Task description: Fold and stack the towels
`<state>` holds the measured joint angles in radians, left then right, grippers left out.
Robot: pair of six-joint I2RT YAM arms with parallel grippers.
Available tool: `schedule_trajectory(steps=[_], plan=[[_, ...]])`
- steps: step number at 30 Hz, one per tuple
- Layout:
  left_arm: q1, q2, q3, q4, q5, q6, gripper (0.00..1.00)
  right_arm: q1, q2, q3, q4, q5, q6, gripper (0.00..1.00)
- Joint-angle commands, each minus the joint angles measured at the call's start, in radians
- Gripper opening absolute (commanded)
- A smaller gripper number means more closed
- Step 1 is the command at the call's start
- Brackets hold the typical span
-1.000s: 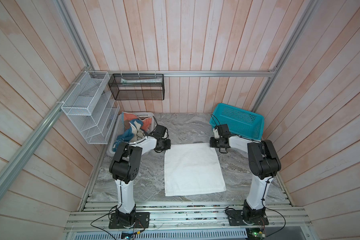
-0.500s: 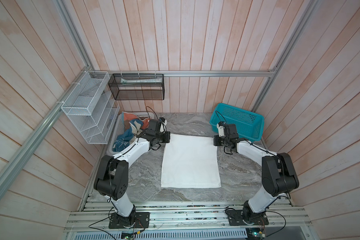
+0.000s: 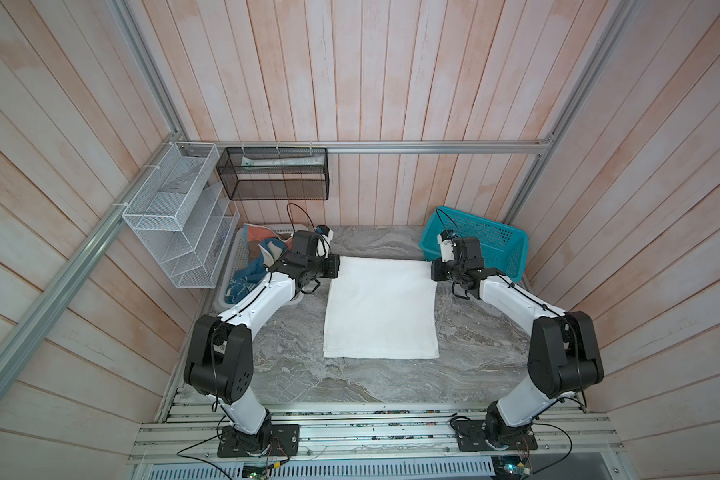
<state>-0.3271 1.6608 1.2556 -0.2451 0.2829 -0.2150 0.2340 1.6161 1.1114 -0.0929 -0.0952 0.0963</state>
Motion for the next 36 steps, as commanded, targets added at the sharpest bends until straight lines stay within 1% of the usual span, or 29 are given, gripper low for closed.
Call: schedule_trajectory(steps=[1, 5, 7, 11, 17, 19, 20, 22, 24, 25, 27, 29, 32, 34, 36], plan=[[0.006, -0.078, -0.113, 0.083, 0.060, -0.033, 0.00, -0.004, -0.103, -0.108, 0.031, -0.046, 0.015, 0.00], [0.006, -0.150, -0.295, 0.209, 0.093, -0.081, 0.00, -0.002, -0.195, -0.285, 0.115, -0.072, 0.072, 0.00], [0.006, -0.180, -0.374, 0.256, 0.110, -0.095, 0.00, -0.002, -0.217, -0.352, 0.140, -0.091, 0.089, 0.00], [-0.001, -0.220, -0.475, 0.300, 0.136, -0.107, 0.00, -0.002, -0.240, -0.420, 0.134, -0.123, 0.105, 0.00], [-0.008, -0.309, -0.588, 0.322, 0.114, -0.112, 0.00, -0.001, -0.332, -0.489, 0.114, -0.149, 0.164, 0.00], [-0.015, -0.340, -0.628, 0.323, 0.104, -0.122, 0.00, -0.001, -0.365, -0.518, 0.103, -0.175, 0.194, 0.00], [-0.019, -0.359, -0.650, 0.320, 0.095, -0.130, 0.05, 0.000, -0.382, -0.536, 0.093, -0.191, 0.214, 0.01], [-0.029, -0.403, -0.694, 0.308, 0.082, -0.146, 0.11, 0.001, -0.414, -0.567, 0.064, -0.227, 0.256, 0.09], [-0.039, -0.467, -0.746, 0.283, 0.059, -0.163, 0.23, 0.004, -0.463, -0.603, 0.020, -0.259, 0.314, 0.22], [-0.041, -0.504, -0.768, 0.263, 0.046, -0.172, 0.29, 0.004, -0.497, -0.620, -0.006, -0.272, 0.342, 0.26], [-0.043, -0.582, -0.809, 0.223, 0.024, -0.190, 0.36, 0.006, -0.569, -0.649, -0.065, -0.277, 0.389, 0.32], [-0.045, -0.660, -0.838, 0.177, 0.002, -0.206, 0.39, 0.007, -0.643, -0.664, -0.123, -0.271, 0.427, 0.35], [-0.043, -0.752, -0.854, 0.105, -0.030, -0.249, 0.41, 0.005, -0.742, -0.690, -0.175, -0.241, 0.495, 0.41], [-0.043, -0.773, -0.848, 0.066, -0.040, -0.290, 0.43, 0.002, -0.778, -0.692, -0.196, -0.218, 0.518, 0.45], [-0.044, -0.756, -0.824, 0.016, -0.049, -0.367, 0.44, 0.000, -0.784, -0.690, -0.206, -0.197, 0.531, 0.48]])
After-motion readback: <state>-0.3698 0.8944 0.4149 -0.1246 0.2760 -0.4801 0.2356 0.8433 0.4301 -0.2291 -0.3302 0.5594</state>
